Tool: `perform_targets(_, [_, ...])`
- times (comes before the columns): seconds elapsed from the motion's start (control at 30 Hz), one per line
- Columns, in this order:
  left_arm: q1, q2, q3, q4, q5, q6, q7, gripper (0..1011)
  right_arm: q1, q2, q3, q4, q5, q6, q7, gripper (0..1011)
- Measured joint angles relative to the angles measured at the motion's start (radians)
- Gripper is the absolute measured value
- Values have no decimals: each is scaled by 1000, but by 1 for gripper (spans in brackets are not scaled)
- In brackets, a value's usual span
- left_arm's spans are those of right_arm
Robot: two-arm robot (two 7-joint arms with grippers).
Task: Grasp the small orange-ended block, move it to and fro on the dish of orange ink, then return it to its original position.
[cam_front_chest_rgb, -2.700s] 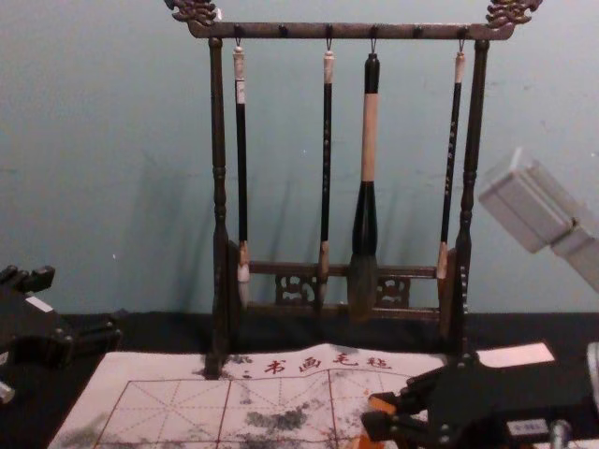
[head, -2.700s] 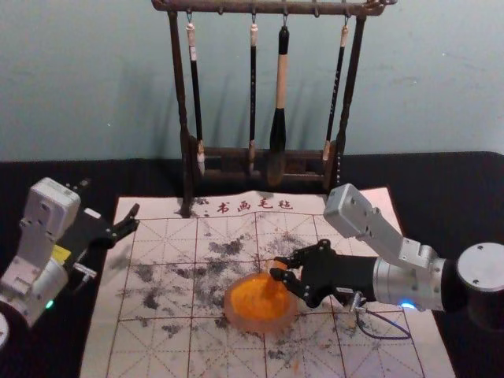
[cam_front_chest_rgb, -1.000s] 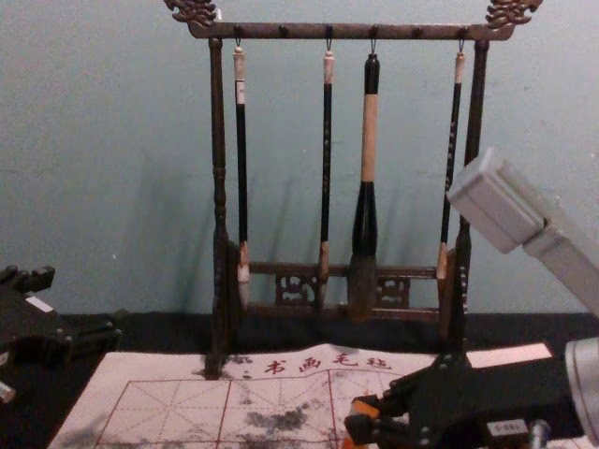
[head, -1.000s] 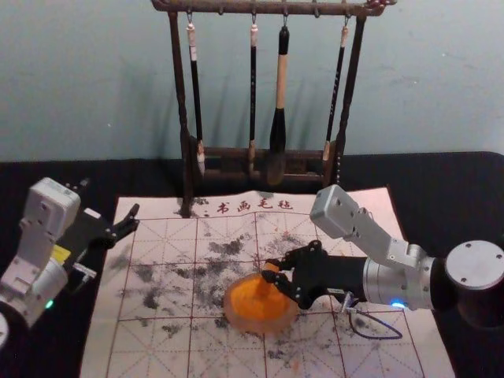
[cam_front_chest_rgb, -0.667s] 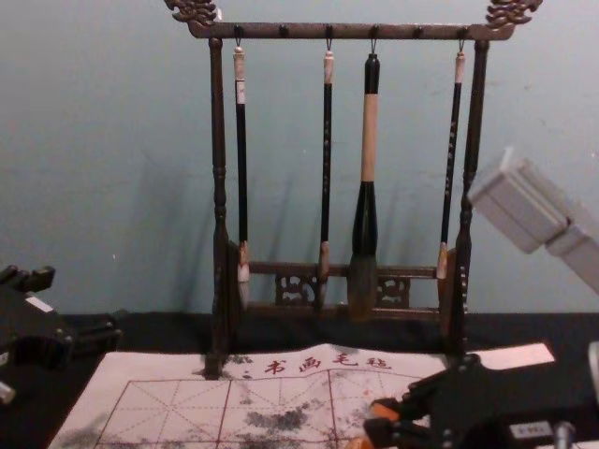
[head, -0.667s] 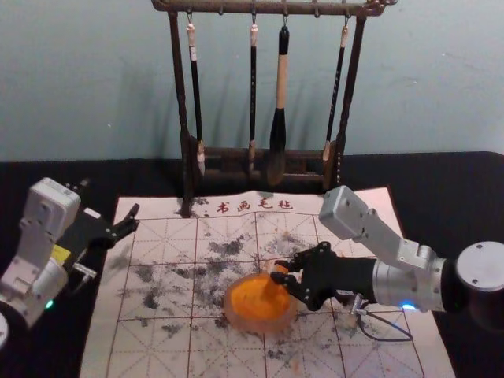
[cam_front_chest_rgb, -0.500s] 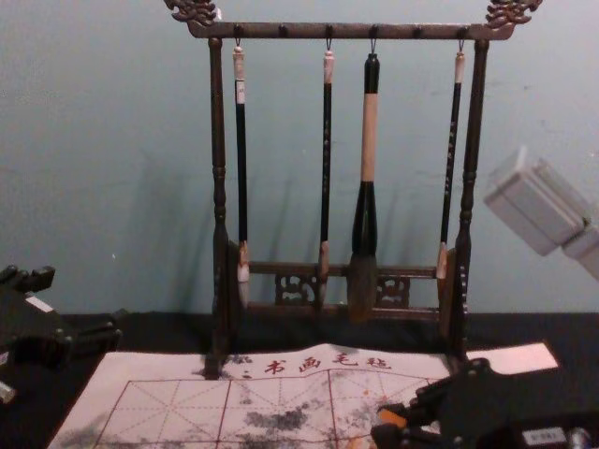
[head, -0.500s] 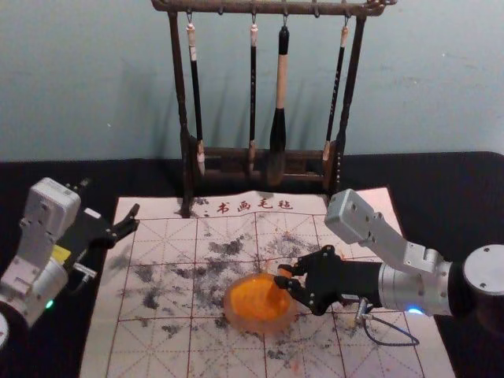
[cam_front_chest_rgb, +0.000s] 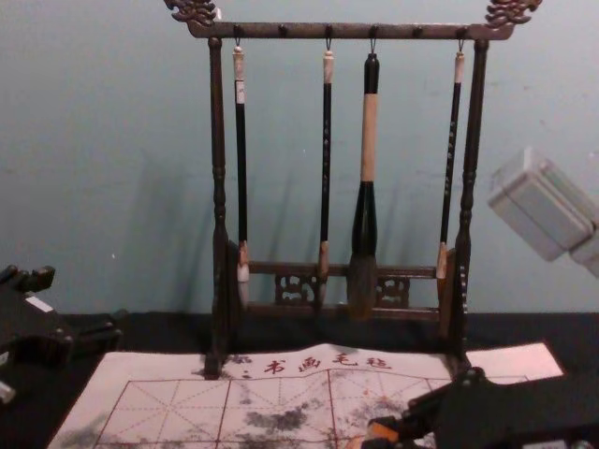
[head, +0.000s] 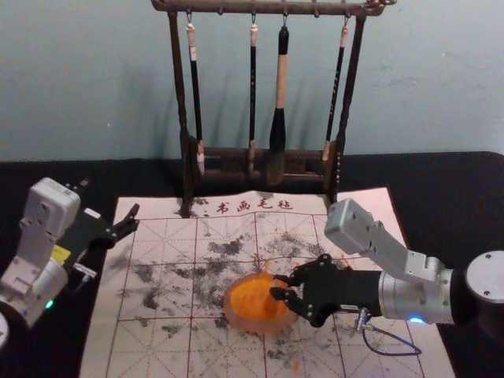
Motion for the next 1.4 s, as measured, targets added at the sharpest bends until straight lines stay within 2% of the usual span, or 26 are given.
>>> perform_targets(0.63, [0,0,0,0,0,0,0,1001,58,-45,-43,61,-21,-8,18,107])
perform_targets(1.03, [0,0,0,0,0,0,0,1001,78,-64,-41,92,-27,-6,5,107])
perform_targets(1.4, [0,0,0,0,0,0,0,1002,67,-49,-27,80,-27,1,-3,108])
